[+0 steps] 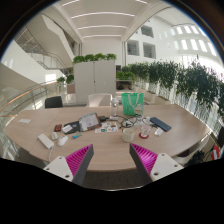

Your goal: Pour water

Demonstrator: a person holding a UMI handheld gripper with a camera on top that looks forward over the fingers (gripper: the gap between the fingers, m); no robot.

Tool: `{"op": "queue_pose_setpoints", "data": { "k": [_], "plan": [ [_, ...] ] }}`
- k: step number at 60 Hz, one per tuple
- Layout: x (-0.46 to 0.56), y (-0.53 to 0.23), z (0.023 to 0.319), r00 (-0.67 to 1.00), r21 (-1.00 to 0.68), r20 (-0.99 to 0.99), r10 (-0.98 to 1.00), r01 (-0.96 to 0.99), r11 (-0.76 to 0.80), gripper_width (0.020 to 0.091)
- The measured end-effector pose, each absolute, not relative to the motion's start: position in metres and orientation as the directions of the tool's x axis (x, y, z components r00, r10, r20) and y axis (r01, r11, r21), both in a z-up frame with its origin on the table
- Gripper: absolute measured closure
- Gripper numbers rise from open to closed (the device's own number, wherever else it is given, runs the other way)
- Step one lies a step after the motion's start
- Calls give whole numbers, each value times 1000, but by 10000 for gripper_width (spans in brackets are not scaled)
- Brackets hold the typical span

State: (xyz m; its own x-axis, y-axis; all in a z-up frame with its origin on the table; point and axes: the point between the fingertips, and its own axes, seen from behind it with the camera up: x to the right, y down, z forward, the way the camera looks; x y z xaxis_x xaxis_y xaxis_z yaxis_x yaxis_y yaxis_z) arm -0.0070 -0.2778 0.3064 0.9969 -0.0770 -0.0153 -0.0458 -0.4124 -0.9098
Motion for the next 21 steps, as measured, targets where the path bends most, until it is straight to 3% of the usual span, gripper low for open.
{"op": "queue_pose_setpoints", "data": {
  "k": [21],
  "plan": [
    [76,-265,304,993,-904,-114,-33,-117,-410,268]
  ]
}}
